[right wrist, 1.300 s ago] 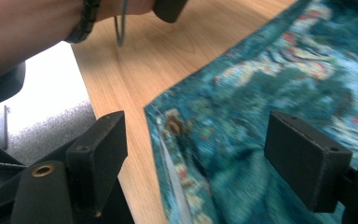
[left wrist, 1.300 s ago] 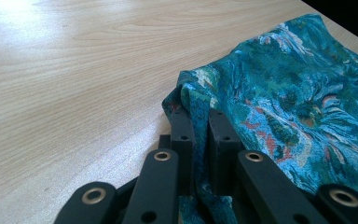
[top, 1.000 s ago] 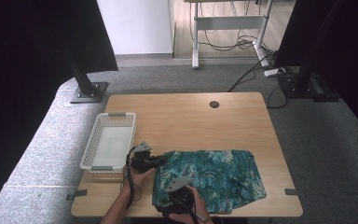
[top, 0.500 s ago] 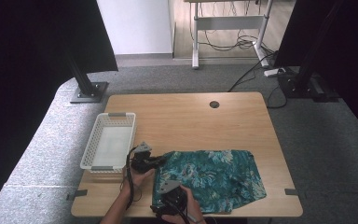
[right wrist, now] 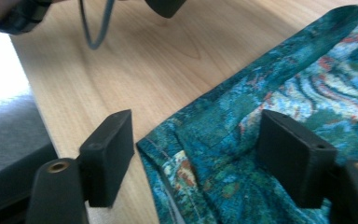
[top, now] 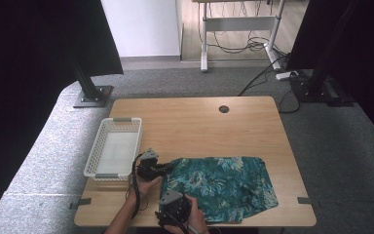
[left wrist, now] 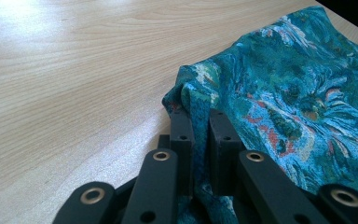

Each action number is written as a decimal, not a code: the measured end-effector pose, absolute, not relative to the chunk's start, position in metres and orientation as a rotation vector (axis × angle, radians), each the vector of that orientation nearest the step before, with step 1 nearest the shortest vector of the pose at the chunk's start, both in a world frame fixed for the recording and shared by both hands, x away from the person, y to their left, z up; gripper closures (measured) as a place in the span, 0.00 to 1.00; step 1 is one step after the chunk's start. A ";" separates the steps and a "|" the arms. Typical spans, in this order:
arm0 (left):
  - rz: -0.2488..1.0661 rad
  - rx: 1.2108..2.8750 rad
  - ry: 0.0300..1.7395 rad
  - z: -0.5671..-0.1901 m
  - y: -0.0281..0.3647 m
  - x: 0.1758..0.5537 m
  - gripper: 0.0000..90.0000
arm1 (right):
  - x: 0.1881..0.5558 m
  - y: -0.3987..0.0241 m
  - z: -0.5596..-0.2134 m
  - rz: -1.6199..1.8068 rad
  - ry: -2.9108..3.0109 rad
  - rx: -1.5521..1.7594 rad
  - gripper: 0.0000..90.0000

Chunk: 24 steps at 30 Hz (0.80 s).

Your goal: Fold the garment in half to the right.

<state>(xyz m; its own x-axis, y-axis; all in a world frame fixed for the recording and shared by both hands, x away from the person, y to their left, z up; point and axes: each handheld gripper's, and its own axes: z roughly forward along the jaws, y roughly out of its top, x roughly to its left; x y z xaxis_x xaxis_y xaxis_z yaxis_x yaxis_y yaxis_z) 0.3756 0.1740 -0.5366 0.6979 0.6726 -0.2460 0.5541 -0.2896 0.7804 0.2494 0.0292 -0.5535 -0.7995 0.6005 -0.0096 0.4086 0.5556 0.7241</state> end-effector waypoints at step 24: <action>0.162 1.976 0.948 -0.538 0.175 0.375 0.89 | 0.263 -0.006 -0.542 1.131 2.492 1.032 0.86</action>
<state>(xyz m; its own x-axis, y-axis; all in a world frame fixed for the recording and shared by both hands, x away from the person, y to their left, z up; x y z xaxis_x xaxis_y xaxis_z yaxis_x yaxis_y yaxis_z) 0.3754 0.1750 -0.5378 0.6959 0.6754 -0.2441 0.5558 -0.2913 0.7786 0.2634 -0.0062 -0.5421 -0.7305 0.6774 0.0865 0.5110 0.4582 0.7272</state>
